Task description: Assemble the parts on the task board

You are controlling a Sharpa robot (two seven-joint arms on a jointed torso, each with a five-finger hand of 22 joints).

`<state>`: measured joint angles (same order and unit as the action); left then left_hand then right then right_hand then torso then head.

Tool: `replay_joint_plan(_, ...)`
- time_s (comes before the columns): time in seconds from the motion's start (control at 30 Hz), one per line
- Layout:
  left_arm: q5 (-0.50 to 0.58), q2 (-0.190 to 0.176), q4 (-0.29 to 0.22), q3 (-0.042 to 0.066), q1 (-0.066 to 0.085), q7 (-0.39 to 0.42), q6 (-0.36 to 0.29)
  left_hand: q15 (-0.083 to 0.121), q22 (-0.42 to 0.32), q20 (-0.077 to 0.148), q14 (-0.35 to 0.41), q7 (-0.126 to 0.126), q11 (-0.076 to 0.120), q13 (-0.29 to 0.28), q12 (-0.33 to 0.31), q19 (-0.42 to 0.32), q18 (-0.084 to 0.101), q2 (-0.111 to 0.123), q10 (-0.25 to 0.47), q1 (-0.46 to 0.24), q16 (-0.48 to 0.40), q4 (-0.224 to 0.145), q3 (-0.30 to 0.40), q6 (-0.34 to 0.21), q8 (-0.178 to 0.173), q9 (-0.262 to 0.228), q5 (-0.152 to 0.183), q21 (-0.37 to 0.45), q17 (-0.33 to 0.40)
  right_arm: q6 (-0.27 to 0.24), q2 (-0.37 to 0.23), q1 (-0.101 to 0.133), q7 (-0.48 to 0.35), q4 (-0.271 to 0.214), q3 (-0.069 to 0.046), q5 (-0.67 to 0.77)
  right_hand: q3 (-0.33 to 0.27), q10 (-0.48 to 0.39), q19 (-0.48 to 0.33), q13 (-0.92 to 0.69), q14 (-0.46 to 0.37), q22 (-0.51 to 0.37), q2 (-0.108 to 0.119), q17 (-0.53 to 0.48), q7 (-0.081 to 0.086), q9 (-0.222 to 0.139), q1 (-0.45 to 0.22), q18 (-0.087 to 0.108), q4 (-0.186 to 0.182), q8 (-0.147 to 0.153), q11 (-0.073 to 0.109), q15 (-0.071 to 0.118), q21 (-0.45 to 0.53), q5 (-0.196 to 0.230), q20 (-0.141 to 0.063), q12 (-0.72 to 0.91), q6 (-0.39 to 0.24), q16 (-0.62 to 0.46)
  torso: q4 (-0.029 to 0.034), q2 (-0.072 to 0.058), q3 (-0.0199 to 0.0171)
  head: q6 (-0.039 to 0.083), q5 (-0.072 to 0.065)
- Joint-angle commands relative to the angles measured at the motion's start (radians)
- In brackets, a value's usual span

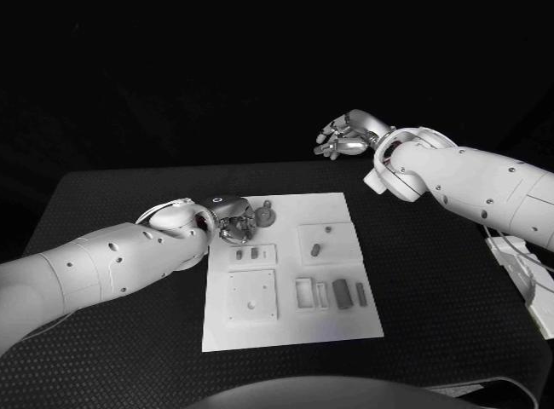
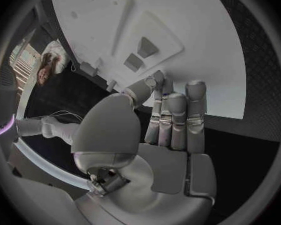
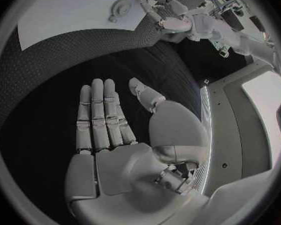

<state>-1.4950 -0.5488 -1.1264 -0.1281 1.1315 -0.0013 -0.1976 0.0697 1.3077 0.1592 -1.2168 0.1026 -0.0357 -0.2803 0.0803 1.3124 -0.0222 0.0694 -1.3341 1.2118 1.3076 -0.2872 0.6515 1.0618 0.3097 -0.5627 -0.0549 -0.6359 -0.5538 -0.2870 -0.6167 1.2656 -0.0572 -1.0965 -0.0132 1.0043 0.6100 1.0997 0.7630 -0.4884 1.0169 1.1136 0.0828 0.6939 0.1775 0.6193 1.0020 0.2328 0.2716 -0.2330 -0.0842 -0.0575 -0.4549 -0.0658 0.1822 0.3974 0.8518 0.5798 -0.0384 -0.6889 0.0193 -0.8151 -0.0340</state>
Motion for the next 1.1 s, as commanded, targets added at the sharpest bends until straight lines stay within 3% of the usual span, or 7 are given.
replay_joint_plan(0.03,-0.016,0.002,-0.016,-0.011,-0.011,0.010,0.071,0.008,0.006,0.008,-0.012,-0.002,0.002,-0.007,0.009,0.002,-0.122,-0.005,-0.009,-0.007,0.001,0.002,0.003,0.008,0.004,-0.003,-0.006,0.006,-0.001,0.007,-0.001,0.000,-0.009,0.000,0.000,0.000,-0.008,0.001,-0.003,0.001,0.005,0.002,0.001,0.001,0.004,-0.001,0.010,0.011,0.000,0.003,0.003,0.000,0.006,-0.002,0.005,-0.005,0.000,-0.004,0.0006,0.000,0.0002,-0.001,-0.002)
replay_joint_plan(0.73,-0.015,0.002,0.000,-0.017,-0.011,-0.001,0.055,0.009,0.008,0.010,-0.006,-0.001,0.003,-0.010,0.005,-0.002,-0.117,-0.004,-0.009,-0.010,0.004,0.002,0.002,0.005,0.001,-0.004,-0.007,0.012,-0.005,0.007,0.000,0.000,-0.009,0.000,0.000,0.000,-0.009,0.001,-0.004,0.002,0.005,0.002,0.001,0.004,0.004,-0.001,0.010,0.012,0.000,0.003,0.003,0.000,0.007,-0.002,0.006,-0.005,0.000,-0.007,0.0016,0.000,0.0013,-0.002,-0.003)
replay_joint_plan(0.93,0.020,0.001,0.002,-0.017,-0.011,0.007,0.017,0.002,0.011,0.009,0.011,0.032,-0.005,-0.011,-0.009,-0.009,-0.112,0.010,0.009,-0.018,-0.003,0.002,-0.012,-0.079,-0.047,0.017,-0.001,0.021,-0.004,0.007,-0.001,0.000,-0.008,-0.001,0.000,0.000,-0.009,0.000,-0.004,0.003,0.004,0.002,0.001,0.005,0.005,-0.002,0.010,0.012,0.000,0.004,0.003,0.000,0.008,-0.002,0.006,-0.005,0.000,-0.009,0.0012,0.000,0.0007,-0.002,-0.003)
replay_joint_plan(1.0,0.019,0.000,0.003,-0.017,-0.011,0.008,0.014,0.000,0.012,0.008,0.013,0.031,-0.008,-0.011,-0.012,-0.010,-0.111,0.017,0.016,-0.016,-0.003,0.002,-0.014,-0.124,-0.072,0.030,-0.001,0.023,-0.004,0.008,-0.001,0.000,-0.008,0.000,0.000,0.000,-0.009,0.000,-0.005,0.003,0.004,0.002,0.002,0.005,0.005,-0.002,0.010,0.012,0.000,0.004,0.003,0.000,0.008,-0.002,0.006,-0.005,-0.001,-0.009,0.0010,0.000,0.0008,-0.002,-0.003)
replay_joint_plan(1.1,0.027,-0.001,0.004,-0.017,-0.011,0.010,0.009,-0.001,0.013,0.007,0.015,0.032,-0.008,-0.013,-0.011,-0.011,-0.111,0.022,0.018,-0.018,-0.003,0.004,-0.019,-0.147,-0.083,0.038,-0.001,0.025,-0.004,0.007,-0.002,0.000,-0.007,0.000,0.000,0.000,-0.009,0.000,-0.005,0.004,0.004,0.003,0.002,0.006,0.005,-0.002,0.011,0.012,0.001,0.004,0.003,0.000,0.008,-0.002,0.006,-0.005,-0.001,-0.010,0.0009,0.000,0.0009,-0.002,-0.003)
